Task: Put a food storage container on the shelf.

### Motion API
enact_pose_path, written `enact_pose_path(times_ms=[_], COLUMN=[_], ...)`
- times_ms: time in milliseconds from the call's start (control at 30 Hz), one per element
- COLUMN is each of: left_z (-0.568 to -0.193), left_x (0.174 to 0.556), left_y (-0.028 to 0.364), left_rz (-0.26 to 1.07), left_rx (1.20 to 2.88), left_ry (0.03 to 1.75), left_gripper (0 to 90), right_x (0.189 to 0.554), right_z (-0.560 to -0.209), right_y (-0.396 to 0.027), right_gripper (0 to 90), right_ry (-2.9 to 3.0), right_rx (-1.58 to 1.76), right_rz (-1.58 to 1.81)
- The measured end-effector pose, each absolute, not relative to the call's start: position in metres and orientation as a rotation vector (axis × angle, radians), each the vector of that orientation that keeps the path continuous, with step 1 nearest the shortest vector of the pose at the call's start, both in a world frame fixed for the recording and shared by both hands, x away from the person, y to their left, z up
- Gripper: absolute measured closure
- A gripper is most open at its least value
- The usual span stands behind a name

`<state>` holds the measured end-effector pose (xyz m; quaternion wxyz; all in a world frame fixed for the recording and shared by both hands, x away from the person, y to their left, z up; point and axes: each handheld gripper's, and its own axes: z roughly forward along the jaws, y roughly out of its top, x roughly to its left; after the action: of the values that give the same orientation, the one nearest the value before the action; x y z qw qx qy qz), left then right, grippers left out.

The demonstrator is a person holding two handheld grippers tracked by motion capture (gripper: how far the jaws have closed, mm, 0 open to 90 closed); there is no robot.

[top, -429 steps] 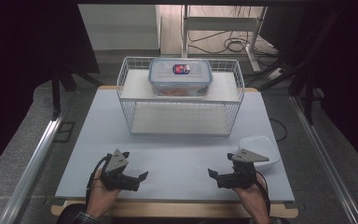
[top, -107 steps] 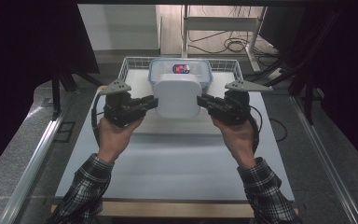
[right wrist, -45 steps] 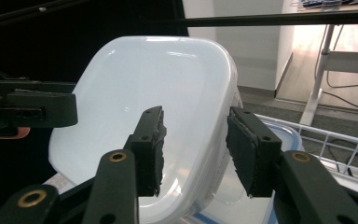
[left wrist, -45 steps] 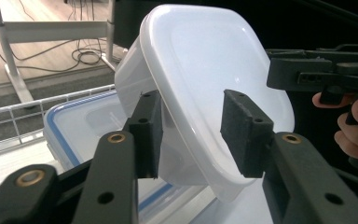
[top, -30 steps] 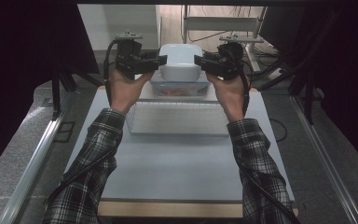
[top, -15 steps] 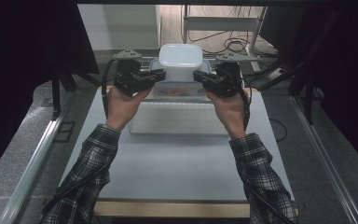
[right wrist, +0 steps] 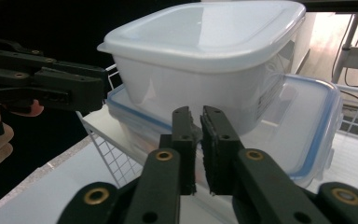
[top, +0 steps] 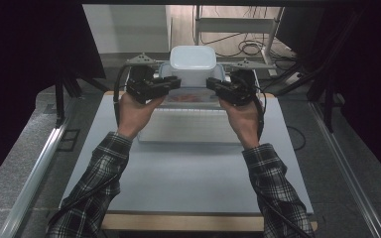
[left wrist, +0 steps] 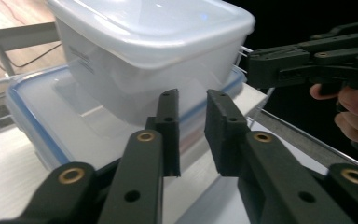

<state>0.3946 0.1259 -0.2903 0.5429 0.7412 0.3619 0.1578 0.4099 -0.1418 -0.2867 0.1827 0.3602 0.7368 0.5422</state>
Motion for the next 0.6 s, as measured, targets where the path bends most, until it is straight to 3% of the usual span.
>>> enact_pose_path(times_ms=[67,167,300,600], left_z=[-0.292,-0.299,-0.312,-0.342], left_x=[0.392,0.384,0.376,0.357], left_y=[0.126,0.123,0.120,0.122], left_rz=[0.371,0.369,0.388,0.378], left_rx=[1.759,1.763,1.778,1.815], left_ry=[0.851,0.834,0.813,0.803], left_gripper=[72.9,57.6,44.0,26.6], right_x=[0.409,0.400,0.395,0.383], right_z=[-0.287,-0.294,-0.300,-0.318], right_y=[-0.142,-0.142,-0.142,-0.146], right_gripper=[80.6,72.0,64.3,47.7], right_ry=[2.081,2.098,2.116,2.161], right_rx=[1.014,0.984,0.977,0.951], right_rz=[1.534,1.528,1.528,1.513])
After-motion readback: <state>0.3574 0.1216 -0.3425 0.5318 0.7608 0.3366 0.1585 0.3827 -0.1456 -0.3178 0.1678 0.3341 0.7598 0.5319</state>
